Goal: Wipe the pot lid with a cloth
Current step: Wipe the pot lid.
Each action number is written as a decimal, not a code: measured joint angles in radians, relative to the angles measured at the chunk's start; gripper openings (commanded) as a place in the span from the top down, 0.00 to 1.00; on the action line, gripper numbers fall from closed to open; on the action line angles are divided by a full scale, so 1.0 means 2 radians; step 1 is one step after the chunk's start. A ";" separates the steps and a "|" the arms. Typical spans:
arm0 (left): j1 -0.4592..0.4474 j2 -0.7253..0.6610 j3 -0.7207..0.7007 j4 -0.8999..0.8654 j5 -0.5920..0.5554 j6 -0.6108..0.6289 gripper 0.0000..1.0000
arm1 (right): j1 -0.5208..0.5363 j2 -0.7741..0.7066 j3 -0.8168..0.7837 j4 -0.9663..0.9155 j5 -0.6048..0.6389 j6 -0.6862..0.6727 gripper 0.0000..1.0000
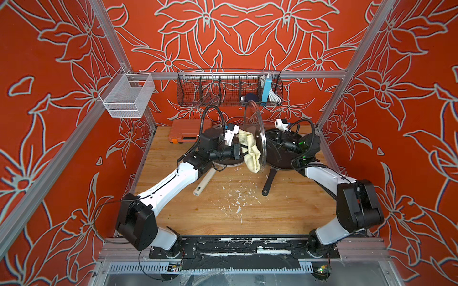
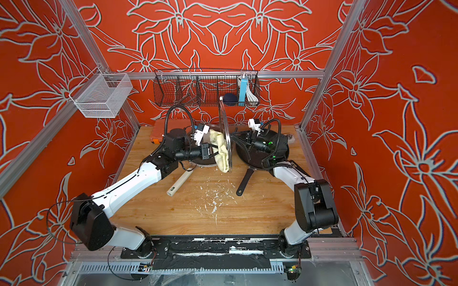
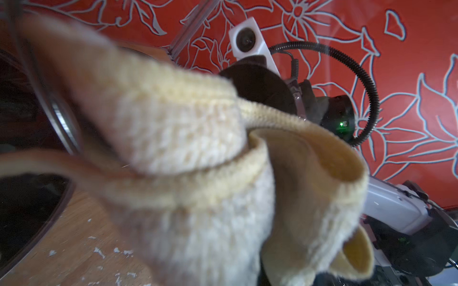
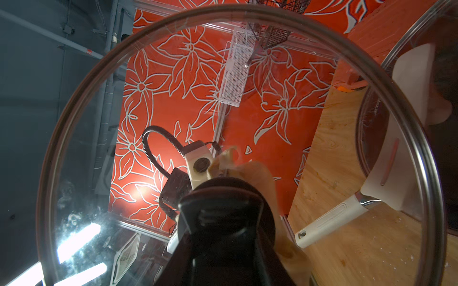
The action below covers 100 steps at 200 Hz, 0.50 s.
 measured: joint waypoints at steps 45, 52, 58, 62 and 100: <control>0.010 -0.108 -0.023 -0.075 -0.059 0.051 1.00 | 0.000 -0.028 0.000 -0.087 0.024 -0.070 1.00; 0.010 -0.122 -0.024 -0.086 -0.068 0.059 1.00 | 0.000 -0.032 0.000 -0.103 0.028 -0.083 1.00; 0.010 -0.132 -0.024 -0.095 -0.074 0.065 1.00 | 0.000 -0.036 0.000 -0.120 0.033 -0.096 1.00; 0.010 -0.139 -0.024 -0.101 -0.079 0.070 1.00 | 0.000 -0.040 0.000 -0.137 0.037 -0.107 1.00; 0.010 -0.180 -0.014 -0.165 -0.120 0.112 1.00 | 0.000 -0.102 0.014 -0.363 0.096 -0.264 1.00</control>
